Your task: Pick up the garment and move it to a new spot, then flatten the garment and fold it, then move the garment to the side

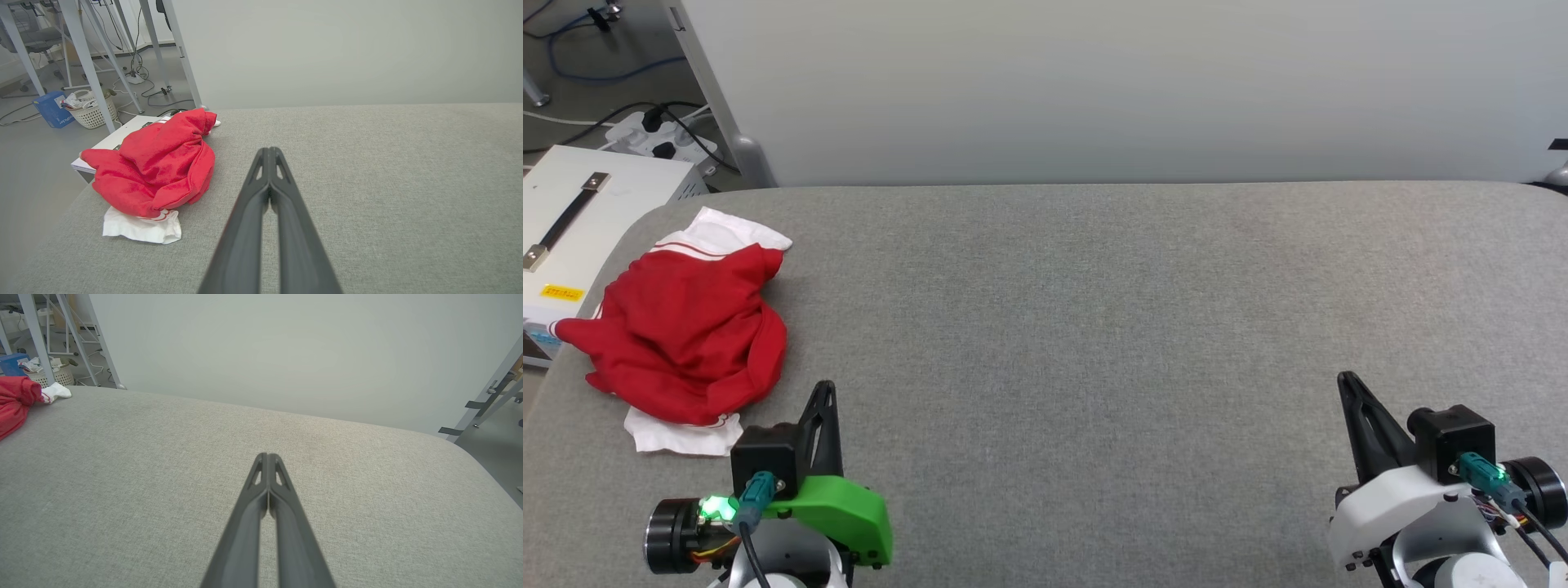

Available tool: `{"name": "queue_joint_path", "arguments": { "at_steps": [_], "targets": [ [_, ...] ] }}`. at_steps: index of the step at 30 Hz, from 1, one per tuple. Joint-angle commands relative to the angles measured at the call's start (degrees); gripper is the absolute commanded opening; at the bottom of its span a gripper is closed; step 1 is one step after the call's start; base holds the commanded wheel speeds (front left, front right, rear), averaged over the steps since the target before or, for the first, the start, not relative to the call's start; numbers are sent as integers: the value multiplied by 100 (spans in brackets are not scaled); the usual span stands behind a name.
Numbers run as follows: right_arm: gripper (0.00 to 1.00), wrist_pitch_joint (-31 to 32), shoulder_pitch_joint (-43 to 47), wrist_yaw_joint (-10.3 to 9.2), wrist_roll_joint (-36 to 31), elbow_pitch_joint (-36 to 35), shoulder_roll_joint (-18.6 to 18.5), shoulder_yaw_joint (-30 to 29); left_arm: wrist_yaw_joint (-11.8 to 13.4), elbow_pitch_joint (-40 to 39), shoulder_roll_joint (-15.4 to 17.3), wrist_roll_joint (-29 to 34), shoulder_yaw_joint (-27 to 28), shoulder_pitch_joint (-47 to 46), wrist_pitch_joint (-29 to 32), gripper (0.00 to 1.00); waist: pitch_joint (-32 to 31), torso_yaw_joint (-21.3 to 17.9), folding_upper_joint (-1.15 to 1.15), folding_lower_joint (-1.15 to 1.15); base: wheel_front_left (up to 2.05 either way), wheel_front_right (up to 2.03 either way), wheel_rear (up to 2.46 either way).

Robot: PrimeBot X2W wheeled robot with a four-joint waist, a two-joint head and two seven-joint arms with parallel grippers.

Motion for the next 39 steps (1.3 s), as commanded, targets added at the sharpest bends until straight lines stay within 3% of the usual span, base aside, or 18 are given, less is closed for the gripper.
{"name": "queue_joint_path", "arguments": {
  "at_steps": [1, 31, 32, 39],
  "targets": [
    [0, 17, -93, -5, -55, 8, 10, -14, -17, -13, -26, 49, 3, -94, -5, 0, 0, 0, 0, 0, 0, 0, 0],
    [0, 17, -93, -5, -55, 8, 10, -14, -17, -13, -26, 49, 3, -94, -5, 0, 0, 0, 0, 0, 0, 0, 0],
    [100, -1, 0, 0, 1, 0, 0, -1, 2, 0, 0, -1, -1, -1, -1, 100, 0, 0, 0, 0, 0, 0, 0],
    [100, -43, 1, 0, 51, -4, 0, -33, 19, -5, 0, -28, 0, 6, -44, 100, 5, -1, 0, 0, 0, 0, 0]
  ]
}}
